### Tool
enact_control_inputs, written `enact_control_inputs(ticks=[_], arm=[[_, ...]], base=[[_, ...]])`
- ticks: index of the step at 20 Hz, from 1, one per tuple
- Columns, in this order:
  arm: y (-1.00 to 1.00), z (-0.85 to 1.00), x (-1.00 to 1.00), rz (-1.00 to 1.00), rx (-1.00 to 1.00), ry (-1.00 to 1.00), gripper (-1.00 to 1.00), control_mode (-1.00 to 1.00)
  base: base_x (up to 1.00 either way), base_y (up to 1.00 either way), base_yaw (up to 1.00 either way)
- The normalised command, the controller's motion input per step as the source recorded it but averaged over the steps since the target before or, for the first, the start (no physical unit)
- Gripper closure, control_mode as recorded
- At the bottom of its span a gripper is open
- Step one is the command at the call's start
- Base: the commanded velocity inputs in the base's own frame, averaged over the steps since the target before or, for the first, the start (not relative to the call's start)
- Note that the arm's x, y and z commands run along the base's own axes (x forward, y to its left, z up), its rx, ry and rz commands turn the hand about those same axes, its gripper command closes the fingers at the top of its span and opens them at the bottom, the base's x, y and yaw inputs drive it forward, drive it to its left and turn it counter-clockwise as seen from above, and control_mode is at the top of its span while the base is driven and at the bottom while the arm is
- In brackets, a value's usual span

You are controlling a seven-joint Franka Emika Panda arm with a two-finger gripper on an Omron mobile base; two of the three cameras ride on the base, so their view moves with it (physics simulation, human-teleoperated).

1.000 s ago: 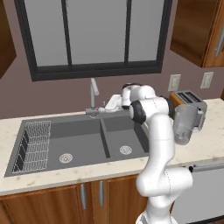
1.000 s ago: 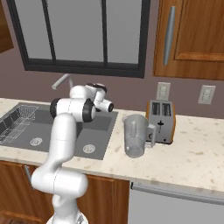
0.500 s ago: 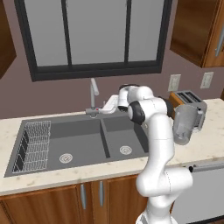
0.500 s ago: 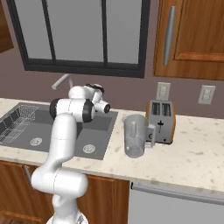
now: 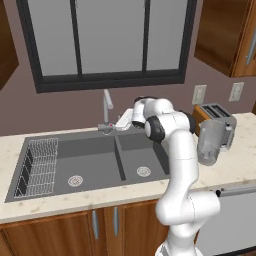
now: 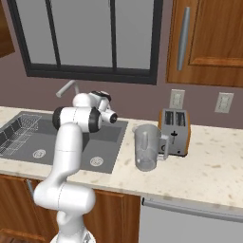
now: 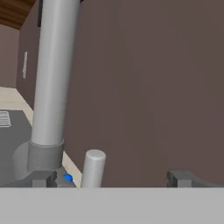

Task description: Turn on the sink faucet and place the jug under the water for a few seconds to fill it up.

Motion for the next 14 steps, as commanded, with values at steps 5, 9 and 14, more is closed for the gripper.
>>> enact_control_inputs(ticks=[5,9,14], arm=[[0.14,-0.01,0.12,0.0,0.0,0.0,-1.0,-1.0],[0.03,-0.14,0.08,0.0,0.0,0.0,1.0,-1.0],[0.0,0.0,0.19,0.0,0.0,0.0,1.0,-1.0]], base=[[0.0,0.0,0.0],[0.0,0.0,0.0],[0.0,0.0,0.0]])
